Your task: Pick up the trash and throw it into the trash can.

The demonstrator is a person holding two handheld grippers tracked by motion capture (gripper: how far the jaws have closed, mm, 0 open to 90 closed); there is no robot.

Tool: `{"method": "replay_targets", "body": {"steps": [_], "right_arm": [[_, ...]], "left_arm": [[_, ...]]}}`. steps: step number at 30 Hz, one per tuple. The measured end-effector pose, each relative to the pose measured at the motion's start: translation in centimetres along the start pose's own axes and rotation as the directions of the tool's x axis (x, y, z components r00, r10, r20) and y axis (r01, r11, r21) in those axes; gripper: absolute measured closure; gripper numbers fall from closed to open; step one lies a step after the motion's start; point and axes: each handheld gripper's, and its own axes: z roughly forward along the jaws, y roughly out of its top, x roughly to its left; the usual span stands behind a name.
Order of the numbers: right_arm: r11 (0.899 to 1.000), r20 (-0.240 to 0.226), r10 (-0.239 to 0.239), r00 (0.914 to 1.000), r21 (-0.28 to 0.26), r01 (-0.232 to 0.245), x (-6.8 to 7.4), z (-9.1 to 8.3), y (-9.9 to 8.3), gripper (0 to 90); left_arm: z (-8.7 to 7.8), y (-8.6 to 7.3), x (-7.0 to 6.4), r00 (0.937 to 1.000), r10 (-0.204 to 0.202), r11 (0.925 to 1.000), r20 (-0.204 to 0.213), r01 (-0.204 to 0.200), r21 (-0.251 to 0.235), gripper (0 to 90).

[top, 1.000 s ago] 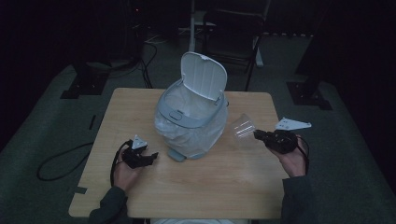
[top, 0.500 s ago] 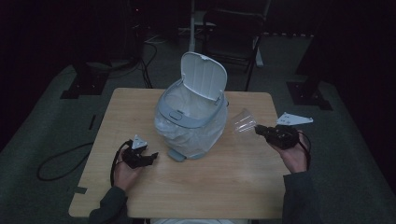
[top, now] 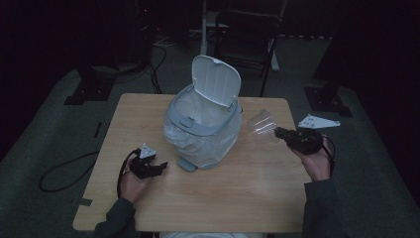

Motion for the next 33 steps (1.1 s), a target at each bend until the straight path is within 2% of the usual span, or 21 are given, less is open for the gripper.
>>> {"method": "replay_targets", "body": {"steps": [20, 33], "right_arm": [[0.998, 0.014, -0.041, 0.9991, -0.041, 0.042, 0.2, -1.4, 3.5, 83.2], [0.995, 0.023, -0.085, 0.9961, -0.054, 0.086, 0.7, -2.6, 5.6, 83.3]], "left_arm": [[0.0, 0.0, 0.0, 1.0000, 0.002, 1.0000, -0.001, -0.002, 0.001, 35.9], [0.0, 0.0, 0.0, 1.0000, -0.001, 1.0000, -0.002, 0.001, 0.001, 35.9]]}}
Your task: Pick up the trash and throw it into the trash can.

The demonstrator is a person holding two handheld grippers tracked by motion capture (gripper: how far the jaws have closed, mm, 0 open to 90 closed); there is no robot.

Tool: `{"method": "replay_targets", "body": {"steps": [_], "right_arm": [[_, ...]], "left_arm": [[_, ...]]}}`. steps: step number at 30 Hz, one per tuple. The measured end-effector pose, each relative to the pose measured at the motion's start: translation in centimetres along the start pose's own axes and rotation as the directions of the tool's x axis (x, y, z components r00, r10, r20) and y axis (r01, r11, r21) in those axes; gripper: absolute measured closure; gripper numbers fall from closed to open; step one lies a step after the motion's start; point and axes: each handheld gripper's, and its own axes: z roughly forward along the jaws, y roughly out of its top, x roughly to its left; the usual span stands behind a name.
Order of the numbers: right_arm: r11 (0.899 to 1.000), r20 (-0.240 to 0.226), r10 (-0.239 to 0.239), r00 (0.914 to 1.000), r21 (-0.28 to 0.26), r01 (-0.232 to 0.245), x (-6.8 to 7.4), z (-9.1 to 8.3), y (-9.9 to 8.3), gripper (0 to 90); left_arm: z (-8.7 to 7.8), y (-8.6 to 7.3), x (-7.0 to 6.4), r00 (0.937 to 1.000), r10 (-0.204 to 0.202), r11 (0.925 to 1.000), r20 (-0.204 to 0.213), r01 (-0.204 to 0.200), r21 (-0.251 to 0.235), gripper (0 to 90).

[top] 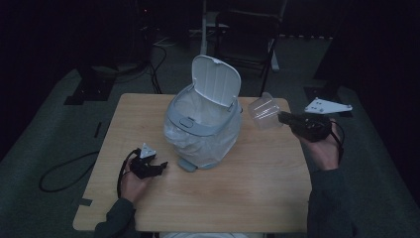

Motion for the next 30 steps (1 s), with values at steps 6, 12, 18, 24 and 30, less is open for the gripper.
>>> {"method": "replay_targets", "body": {"steps": [6, 12, 18, 24, 30], "right_arm": [[1.000, -0.003, -0.017, 0.9999, -0.017, 0.017, 0.1, -0.7, 0.9, 83.3], [0.999, -0.006, -0.036, 0.9993, -0.027, 0.036, 0.4, -1.0, 1.9, 83.3], [0.998, -0.016, -0.057, 0.9983, -0.038, 0.056, 0.7, -1.0, 3.1, 83.3], [0.996, -0.022, -0.072, 0.9972, -0.052, 0.071, 1.0, -1.1, 4.0, 83.3], [0.995, -0.034, -0.076, 0.9965, -0.067, 0.074, 1.1, -1.6, 4.7, 83.3]], "left_arm": [[0.0, 0.0, 0.0, 1.0000, -0.001, 1.0000, 0.000, 0.001, 0.000, 35.9], [0.0, 0.0, 0.0, 1.0000, -0.001, 1.0000, 0.000, 0.001, 0.000, 35.8], [0.0, 0.0, 0.0, 1.0000, -0.002, 1.0000, -0.001, 0.002, 0.001, 35.9], [0.0, 0.0, 0.0, 1.0000, -0.003, 1.0000, -0.001, 0.003, 0.000, 35.9], [0.0, 0.0, 0.0, 1.0000, -0.004, 1.0000, -0.003, 0.004, -0.002, 35.9]]}}
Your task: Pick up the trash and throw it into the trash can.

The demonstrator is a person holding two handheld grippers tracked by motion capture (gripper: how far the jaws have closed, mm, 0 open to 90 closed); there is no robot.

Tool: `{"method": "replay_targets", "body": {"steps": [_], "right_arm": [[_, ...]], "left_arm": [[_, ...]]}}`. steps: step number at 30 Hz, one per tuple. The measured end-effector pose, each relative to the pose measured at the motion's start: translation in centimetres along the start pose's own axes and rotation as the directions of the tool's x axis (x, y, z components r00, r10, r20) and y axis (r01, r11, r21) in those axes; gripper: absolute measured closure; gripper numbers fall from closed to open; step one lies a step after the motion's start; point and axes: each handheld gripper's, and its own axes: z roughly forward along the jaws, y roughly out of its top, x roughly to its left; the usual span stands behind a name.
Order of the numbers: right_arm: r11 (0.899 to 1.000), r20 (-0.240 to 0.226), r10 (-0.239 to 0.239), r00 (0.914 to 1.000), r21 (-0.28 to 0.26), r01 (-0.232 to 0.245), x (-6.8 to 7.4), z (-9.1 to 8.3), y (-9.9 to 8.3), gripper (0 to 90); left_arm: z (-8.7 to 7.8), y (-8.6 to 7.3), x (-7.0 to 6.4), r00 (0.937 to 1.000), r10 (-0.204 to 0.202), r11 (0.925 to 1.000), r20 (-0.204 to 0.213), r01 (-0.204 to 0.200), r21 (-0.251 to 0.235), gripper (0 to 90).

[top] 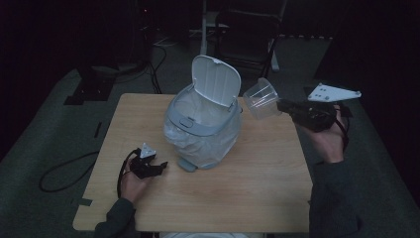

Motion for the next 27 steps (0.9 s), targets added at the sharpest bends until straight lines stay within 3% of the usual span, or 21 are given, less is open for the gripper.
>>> {"method": "replay_targets", "body": {"steps": [10, 27], "right_arm": [[0.999, -0.045, -0.007, 0.9990, -0.033, 0.006, 0.8, -0.8, 0.4, 83.3], [0.998, -0.121, -0.039, 0.9918, -0.061, 0.032, 2.5, -0.5, 1.2, 83.3]], "left_arm": [[0.0, 0.0, 0.0, 1.0000, 0.001, 1.0000, 0.000, -0.001, 0.001, 35.8], [0.0, 0.0, 0.0, 1.0000, 0.001, 1.0000, 0.000, -0.001, 0.001, 35.8]]}}
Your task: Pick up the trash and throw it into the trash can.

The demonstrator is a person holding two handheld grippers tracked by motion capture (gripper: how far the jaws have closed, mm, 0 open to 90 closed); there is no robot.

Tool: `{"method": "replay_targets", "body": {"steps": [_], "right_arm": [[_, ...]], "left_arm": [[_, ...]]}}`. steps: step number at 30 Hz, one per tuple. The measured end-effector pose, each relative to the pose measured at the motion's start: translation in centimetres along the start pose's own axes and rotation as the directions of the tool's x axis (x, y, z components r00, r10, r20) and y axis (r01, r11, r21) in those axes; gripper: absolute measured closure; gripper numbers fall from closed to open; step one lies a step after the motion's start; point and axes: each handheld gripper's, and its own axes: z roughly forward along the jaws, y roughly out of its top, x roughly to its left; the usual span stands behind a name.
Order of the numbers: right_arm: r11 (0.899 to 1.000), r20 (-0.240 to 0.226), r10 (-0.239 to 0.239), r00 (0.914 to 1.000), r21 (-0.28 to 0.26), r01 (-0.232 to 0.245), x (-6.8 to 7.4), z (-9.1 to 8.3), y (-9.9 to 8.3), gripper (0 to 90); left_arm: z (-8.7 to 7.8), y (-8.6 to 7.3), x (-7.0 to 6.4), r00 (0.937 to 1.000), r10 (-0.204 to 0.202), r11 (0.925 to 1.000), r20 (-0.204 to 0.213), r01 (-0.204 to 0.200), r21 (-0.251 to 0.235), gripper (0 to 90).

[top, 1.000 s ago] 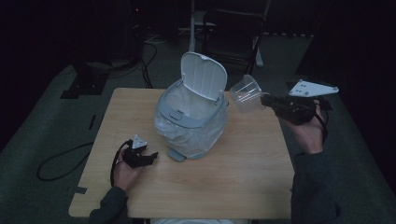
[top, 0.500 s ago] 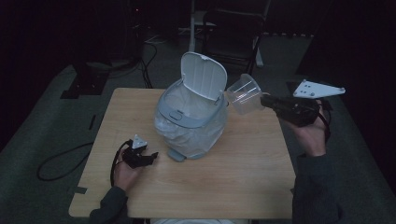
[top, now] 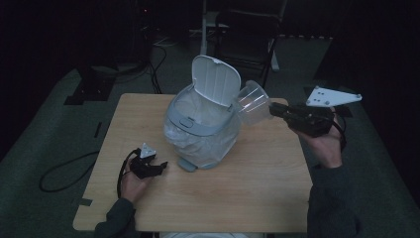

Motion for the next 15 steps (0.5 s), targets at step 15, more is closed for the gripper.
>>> {"method": "replay_targets", "body": {"steps": [15], "right_arm": [[1.000, -0.068, -0.017, 0.9975, -0.021, 0.015, 0.90, 1.02, 0.79, 83.3]], "left_arm": [[0.00, 0.00, 0.00, 1.0000, 0.000, 1.0000, 0.000, 0.000, 0.000, 35.8]]}}
